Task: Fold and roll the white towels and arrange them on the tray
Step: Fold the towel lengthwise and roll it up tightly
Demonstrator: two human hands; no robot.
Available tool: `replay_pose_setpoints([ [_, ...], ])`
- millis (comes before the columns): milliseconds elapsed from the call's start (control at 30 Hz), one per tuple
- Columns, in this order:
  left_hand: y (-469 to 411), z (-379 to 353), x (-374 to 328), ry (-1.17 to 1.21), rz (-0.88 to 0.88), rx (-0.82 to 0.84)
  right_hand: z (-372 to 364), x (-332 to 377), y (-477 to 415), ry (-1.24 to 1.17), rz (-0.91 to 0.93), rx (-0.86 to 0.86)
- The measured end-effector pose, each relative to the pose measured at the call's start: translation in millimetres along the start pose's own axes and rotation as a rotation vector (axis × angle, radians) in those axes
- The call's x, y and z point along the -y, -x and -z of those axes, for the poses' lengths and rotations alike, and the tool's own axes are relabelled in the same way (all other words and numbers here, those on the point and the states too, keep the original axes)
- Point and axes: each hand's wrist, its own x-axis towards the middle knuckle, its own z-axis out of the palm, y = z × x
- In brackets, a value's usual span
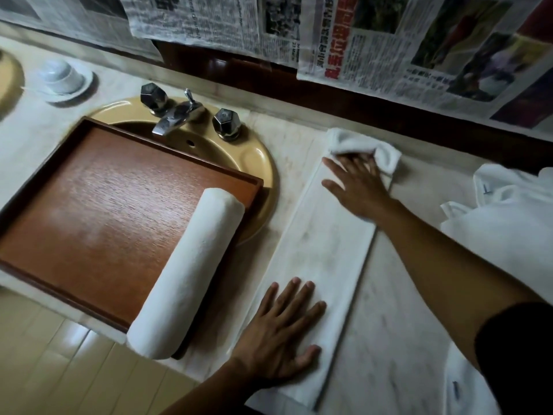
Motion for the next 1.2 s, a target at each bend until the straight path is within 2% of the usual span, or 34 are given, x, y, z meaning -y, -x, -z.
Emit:
replay_pose_setpoints([
  [133,-1,0,2,0.017,0.005,0.004,4,8,-10,0.001,0.003,0.005],
  [233,-2,-1,2,0.006,0.020,0.037,1,30,20,-0.179,-0.081,-0.070],
  [333,-3,-3,4,-0.022,0.023,0.062,-9,58,101,-0.385,-0.250,-0.254],
  [433,-2,-3,7,-0.029,0.008,0.075,-20,102,206,-0.460,-0.410,-0.421],
  [567,-2,-2,6,-0.060,0.010,0.120,-45,182,319,-0.364,-0.577,-0.283],
  [667,-2,-4,8,-0.060,-0.003,0.088,-66,213,359,-0.278,-0.569,-0.192],
  [800,0,-6,13,-0.013,-0.018,0.082,-74,217,366,-0.258,-0.619,-0.174],
  [967,0,17,17,0.401,0.033,-0.050,-69,222,370,-0.290,-0.598,-0.217],
  [1000,8,26,17,0.415,0.020,-0.085,-66,228,375,-0.301,-0.586,-0.235],
  [1100,41,33,24,0.271,-0.101,-0.145,-62,241,377,-0.290,-0.488,-0.246],
  [1200,94,16,41,0.118,-0.210,-0.066,-71,257,389,-0.208,-0.321,-0.235],
])
